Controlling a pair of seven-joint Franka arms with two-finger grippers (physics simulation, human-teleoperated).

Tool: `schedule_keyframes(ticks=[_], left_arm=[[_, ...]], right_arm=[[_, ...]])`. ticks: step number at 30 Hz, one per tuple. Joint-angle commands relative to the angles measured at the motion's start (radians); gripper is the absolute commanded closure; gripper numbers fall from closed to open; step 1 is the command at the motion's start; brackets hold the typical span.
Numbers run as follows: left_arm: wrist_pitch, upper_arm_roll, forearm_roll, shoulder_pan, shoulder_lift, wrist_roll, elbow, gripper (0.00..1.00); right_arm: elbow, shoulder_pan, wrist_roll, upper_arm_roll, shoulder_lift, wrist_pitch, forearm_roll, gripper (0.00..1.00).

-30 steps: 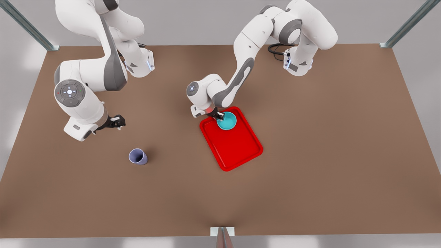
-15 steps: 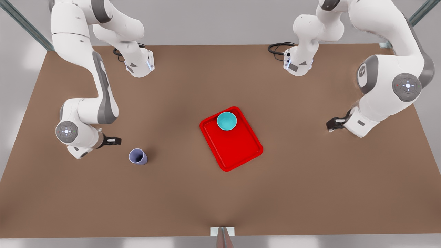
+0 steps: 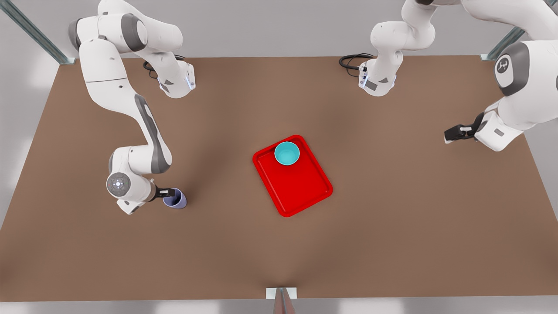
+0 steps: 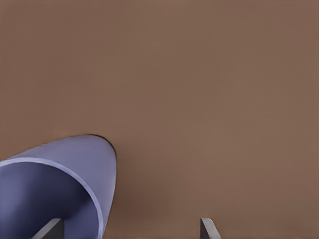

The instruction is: Place the bowl on the tray with the left arm and the cup on the tray with the right arm

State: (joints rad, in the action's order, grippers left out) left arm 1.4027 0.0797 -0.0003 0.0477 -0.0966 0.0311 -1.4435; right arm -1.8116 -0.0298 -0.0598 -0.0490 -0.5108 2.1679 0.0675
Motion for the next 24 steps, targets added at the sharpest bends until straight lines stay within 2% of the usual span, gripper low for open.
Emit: schedule_keyframes(ticks=[1,5,8,9,10,11,12,14,16,24], left_arm=[[0.002,0.000,0.005,0.000,0.000,0.001,0.003,0.00],[0.007,0.003,0.009,-0.005,-0.052,0.001,0.025,0.00],[-0.008,0.011,0.010,-0.019,-0.043,-0.010,0.044,0.00],[-0.010,0.011,0.014,-0.020,-0.046,-0.004,0.049,0.00],[-0.010,0.012,0.014,-0.022,-0.048,-0.002,0.063,0.00],[-0.008,0.012,0.013,-0.020,-0.049,0.000,0.063,0.00],[-0.005,0.011,0.014,-0.019,-0.052,-0.004,0.063,0.00],[-0.008,0.011,0.014,-0.016,-0.048,-0.005,0.064,0.00],[-0.007,0.008,0.013,-0.015,-0.051,-0.002,0.064,0.00],[-0.008,0.008,0.056,-0.020,-0.051,-0.002,0.063,0.00]], right_arm=[[0.000,-0.001,0.000,0.001,0.000,0.000,0.000,0.00],[0.000,-0.007,0.003,-0.002,-0.018,-0.002,-0.006,0.00],[0.000,0.004,0.005,-0.022,-0.025,-0.002,-0.006,0.00],[0.000,0.005,0.003,-0.023,-0.028,-0.002,-0.006,0.15],[0.000,0.005,0.003,-0.023,-0.028,-0.005,-0.006,0.44],[0.000,0.007,0.003,-0.023,-0.029,-0.005,-0.006,0.60],[0.001,0.004,0.002,-0.023,-0.035,-0.005,-0.006,0.63],[0.003,0.004,0.000,-0.023,-0.035,-0.008,-0.006,0.65],[0.015,0.004,-0.002,-0.026,-0.038,-0.013,-0.017,0.70],[0.031,0.002,-0.009,-0.026,-0.048,-0.017,-0.034,0.70]])
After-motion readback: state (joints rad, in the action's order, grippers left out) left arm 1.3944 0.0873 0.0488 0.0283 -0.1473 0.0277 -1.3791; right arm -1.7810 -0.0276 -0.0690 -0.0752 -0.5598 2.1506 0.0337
